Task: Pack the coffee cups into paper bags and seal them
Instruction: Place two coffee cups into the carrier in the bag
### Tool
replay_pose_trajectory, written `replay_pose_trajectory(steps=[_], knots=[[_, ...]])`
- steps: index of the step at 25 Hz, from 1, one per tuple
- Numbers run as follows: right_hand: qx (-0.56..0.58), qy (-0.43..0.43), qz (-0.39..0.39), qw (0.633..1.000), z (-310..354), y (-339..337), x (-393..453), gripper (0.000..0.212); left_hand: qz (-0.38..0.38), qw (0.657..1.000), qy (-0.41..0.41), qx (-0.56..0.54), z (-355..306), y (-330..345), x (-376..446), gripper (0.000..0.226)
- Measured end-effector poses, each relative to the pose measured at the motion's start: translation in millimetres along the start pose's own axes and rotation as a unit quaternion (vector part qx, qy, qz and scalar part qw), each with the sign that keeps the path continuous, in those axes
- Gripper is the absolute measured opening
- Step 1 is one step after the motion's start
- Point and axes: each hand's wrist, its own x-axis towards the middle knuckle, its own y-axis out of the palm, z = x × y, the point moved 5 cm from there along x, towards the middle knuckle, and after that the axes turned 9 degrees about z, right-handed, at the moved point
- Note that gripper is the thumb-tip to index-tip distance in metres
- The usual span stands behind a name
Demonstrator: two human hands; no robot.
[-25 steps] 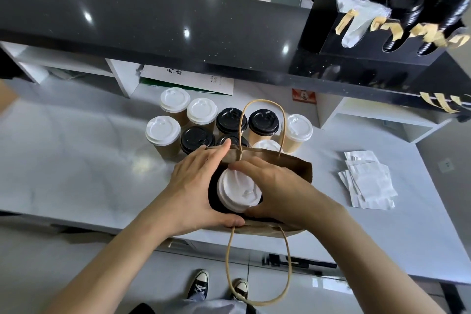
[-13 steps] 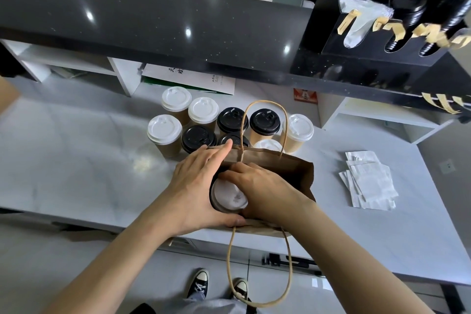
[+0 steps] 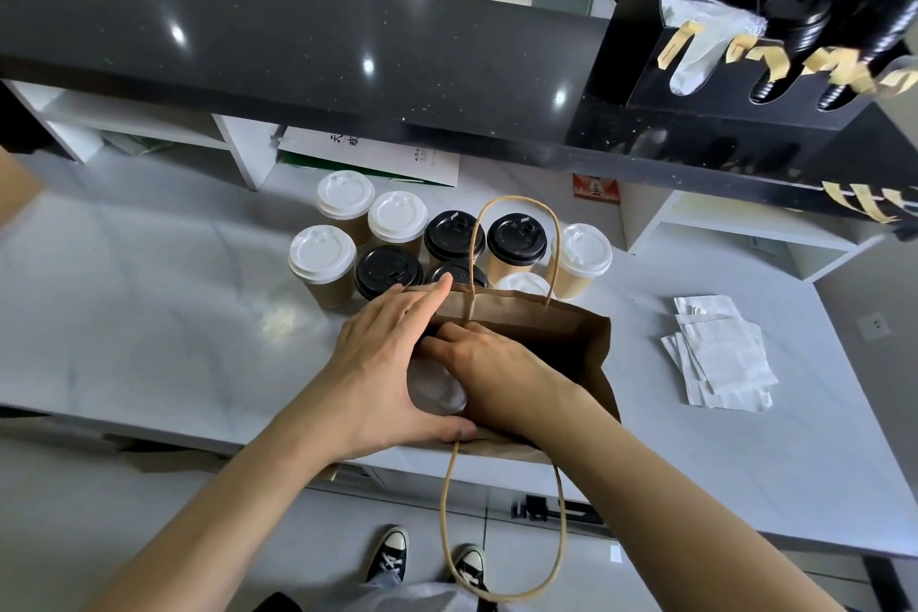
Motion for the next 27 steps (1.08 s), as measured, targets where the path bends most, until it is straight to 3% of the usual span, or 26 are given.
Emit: replay_pose_trajectory(steps=[8, 15, 20, 24, 27], knots=[[0.061, 0.002, -0.003, 0.998, -4.1, -6.9, -20.3, 0.090, -0.002, 1.000, -0.008, -0.012, -0.5, 0.6, -1.6, 0.137], [0.170, 0.051, -0.088, 0.980, -16.4, -40.4, -70.6, 0.056, 0.014, 1.000, -0.008, -0.026, -3.3, -0.5, -1.6, 0.134], [0.246, 0.072, -0.203, 0.945, -35.9, -64.5, -104.1, 0.024, 0.014, 0.998, -0.005, -0.055, -4.3, -0.4, -2.0, 0.129], [0.279, 0.101, -0.295, 0.908, -58.5, -88.6, -128.4, 0.014, 0.011, 0.998, -0.013, -0.065, -1.6, 2.2, -1.1, 0.129], [0.266, 0.128, -0.321, 0.900, -82.8, -92.5, -132.7, 0.012, 0.005, 0.998, -0.014, -0.069, -0.2, 2.3, -2.2, 0.129]])
